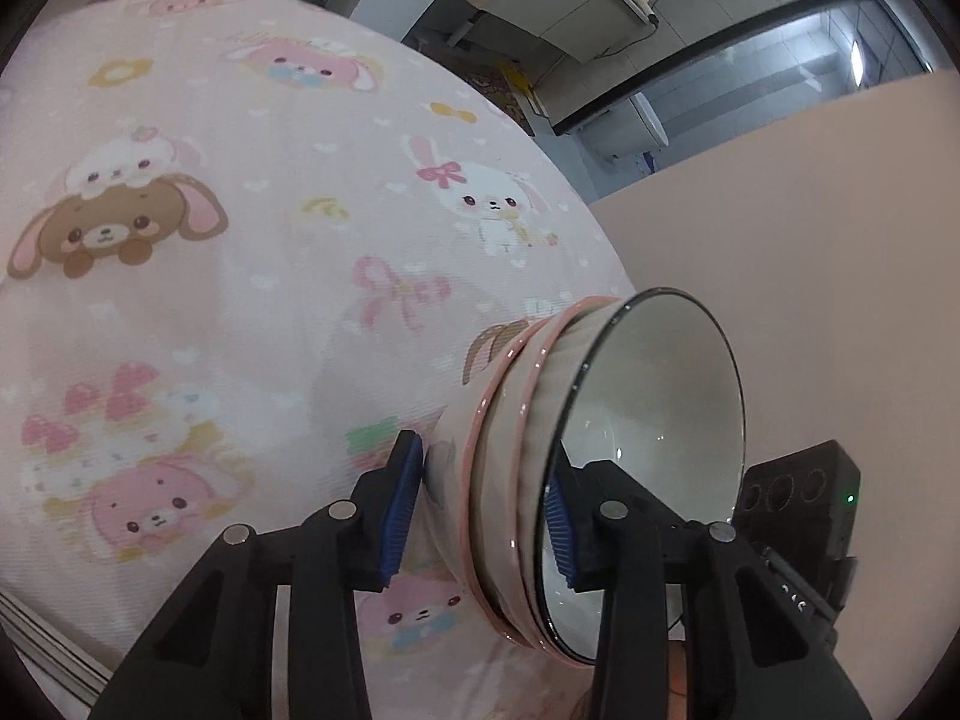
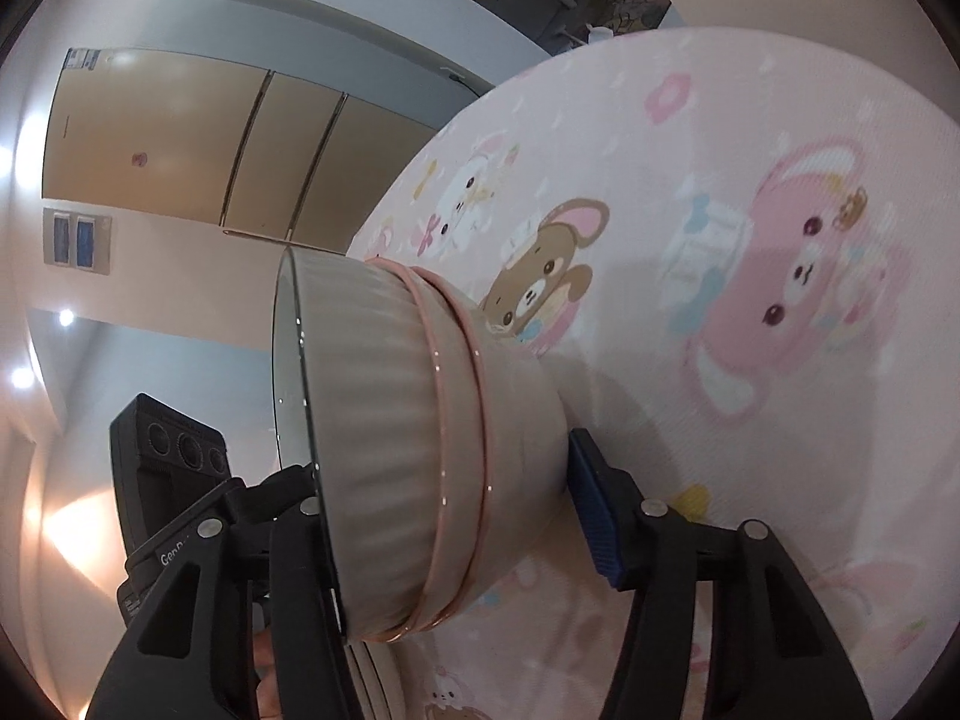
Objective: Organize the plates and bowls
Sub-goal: 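Lift the tilted bowl stack with both grippers over the plate stack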
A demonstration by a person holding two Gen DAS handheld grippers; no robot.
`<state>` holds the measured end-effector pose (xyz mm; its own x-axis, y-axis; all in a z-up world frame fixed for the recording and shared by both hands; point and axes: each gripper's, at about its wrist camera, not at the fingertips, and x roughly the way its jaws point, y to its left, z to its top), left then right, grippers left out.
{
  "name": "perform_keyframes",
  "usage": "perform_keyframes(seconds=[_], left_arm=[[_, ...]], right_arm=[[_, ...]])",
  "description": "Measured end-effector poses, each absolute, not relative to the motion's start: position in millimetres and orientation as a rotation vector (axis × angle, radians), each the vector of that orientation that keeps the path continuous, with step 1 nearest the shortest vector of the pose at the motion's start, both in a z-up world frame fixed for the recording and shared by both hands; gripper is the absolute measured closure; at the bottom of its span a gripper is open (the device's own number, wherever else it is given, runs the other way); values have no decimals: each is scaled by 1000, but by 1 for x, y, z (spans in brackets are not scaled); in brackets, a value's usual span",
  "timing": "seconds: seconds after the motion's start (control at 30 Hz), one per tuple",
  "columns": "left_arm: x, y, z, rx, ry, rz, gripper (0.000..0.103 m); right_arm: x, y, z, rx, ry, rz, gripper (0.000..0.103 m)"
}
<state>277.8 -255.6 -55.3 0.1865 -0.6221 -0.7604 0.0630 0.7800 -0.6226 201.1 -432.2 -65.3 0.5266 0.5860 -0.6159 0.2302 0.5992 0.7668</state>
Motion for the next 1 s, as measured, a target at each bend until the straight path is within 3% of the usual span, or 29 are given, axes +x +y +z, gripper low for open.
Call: perform_keyframes(seconds=[0.17,0.33,0.57,1.0], left_arm=[[270,-260,-42,-424,1264,-488,65],[255,-271,-31,-274,1216,-457,70],[243,-256,-27,-314,1237,-478,71],[214,-232,20,-280,1118,-476,72]], right_arm=[[199,-429,-62,889,1033,209,60],[193,-425,-55,839,1028,178,60],[187,-417,-36,753,999,165,62],[171,-391,3,734,977,254,62]])
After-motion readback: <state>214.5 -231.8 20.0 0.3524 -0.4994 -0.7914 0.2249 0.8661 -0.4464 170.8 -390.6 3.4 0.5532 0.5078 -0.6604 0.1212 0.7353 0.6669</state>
